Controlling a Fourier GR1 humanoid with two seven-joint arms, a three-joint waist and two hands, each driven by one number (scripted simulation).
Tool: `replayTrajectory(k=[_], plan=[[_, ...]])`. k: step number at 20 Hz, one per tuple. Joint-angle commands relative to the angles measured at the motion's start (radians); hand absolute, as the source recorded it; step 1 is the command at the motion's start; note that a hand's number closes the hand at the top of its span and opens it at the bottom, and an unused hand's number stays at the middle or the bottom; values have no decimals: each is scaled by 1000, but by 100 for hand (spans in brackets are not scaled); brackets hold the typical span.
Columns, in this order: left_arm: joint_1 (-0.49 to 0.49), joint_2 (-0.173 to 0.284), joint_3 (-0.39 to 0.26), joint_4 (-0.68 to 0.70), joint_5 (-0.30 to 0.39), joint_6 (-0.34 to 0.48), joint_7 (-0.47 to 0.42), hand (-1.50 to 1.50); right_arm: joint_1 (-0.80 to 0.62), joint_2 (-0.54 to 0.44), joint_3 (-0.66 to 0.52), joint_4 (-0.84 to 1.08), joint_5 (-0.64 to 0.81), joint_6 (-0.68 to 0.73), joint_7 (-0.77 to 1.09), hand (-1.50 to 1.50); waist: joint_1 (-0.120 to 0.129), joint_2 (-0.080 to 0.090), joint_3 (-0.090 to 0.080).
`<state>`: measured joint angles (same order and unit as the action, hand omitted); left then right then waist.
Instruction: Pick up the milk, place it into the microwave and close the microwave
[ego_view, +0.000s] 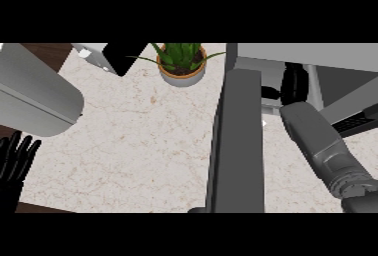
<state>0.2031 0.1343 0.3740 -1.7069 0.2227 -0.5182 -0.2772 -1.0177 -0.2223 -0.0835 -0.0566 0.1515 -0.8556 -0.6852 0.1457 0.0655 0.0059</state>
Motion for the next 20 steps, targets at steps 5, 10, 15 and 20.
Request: replayTrajectory(k=[5,10,15,20], plan=[[-6,-2,-6,38,-15,-10,-26,-150,7,55,8,0,13,-32,-14,-150,-13,-7,-1],[-17,-12,-6,56,-35,2,-54,-150,-17,36,-2,-9,6,12,3,-150,-20,-8,-2],[-26,-15,-6,52,-46,17,-52,-150,31,38,-23,-31,-13,67,-44,-150,-51,-20,-1],[66,-16,19,13,-40,-11,-97,-150,70,43,-39,-38,-24,79,-76,-150,-57,-33,-2]])
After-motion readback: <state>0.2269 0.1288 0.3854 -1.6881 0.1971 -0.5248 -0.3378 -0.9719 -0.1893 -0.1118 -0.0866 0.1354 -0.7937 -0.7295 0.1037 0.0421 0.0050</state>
